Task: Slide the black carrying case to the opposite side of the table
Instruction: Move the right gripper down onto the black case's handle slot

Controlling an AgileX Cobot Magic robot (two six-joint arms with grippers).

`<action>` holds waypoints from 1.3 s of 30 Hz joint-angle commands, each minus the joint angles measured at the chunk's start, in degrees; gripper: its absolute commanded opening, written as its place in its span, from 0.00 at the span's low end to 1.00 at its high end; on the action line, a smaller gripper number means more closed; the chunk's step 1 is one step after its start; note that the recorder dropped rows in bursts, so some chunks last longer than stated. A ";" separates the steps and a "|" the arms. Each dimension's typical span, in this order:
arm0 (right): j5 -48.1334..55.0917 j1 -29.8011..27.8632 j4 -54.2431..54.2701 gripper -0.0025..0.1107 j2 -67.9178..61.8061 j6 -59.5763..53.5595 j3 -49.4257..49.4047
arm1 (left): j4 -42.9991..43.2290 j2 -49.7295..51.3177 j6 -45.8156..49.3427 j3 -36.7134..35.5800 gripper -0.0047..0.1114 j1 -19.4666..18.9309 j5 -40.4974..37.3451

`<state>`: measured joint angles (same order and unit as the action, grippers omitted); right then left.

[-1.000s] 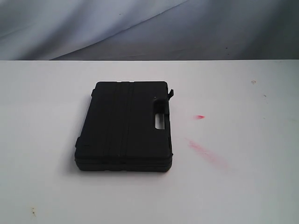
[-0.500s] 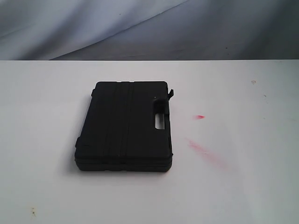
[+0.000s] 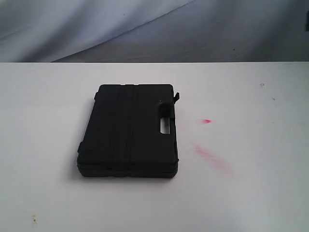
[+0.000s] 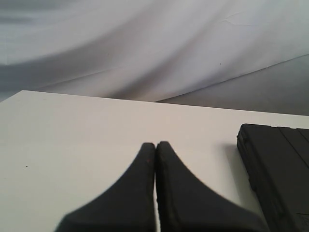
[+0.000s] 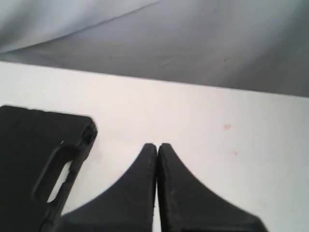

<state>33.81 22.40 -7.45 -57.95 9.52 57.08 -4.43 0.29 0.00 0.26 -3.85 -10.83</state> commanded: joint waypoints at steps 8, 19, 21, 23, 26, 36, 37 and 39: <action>-5.99 13.29 5.60 0.02 -23.16 5.93 1.22 | -0.58 -0.29 0.51 -0.26 0.04 -0.17 0.09; 9.69 17.01 8.17 0.02 -40.53 7.20 17.59 | -0.58 -0.29 0.51 -0.26 0.04 -0.17 0.09; 11.73 17.01 8.17 0.02 -42.03 7.20 19.69 | -0.58 -0.29 0.51 -0.26 0.04 -0.17 0.09; 15.22 17.01 8.17 0.02 -43.85 7.20 22.45 | -0.58 -0.29 0.51 -0.26 0.04 -0.17 0.09; 20.32 17.01 8.87 0.02 -46.70 7.20 27.15 | -0.58 -0.29 0.60 -0.26 0.04 -0.17 0.09; 22.29 16.75 11.75 0.02 -52.31 6.98 34.32 | -0.58 -0.29 0.60 -0.26 0.04 -0.17 0.09; 21.84 16.47 11.85 0.02 -52.73 6.98 34.32 | -0.58 -0.29 0.60 -0.26 0.04 -0.17 0.09; 21.12 15.86 12.24 0.02 -53.29 7.08 34.32 | -0.58 -0.29 0.45 -0.26 0.04 -0.17 0.09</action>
<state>56.28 39.15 4.39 -110.71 16.62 90.89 -4.43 0.29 0.00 0.26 -3.85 -10.83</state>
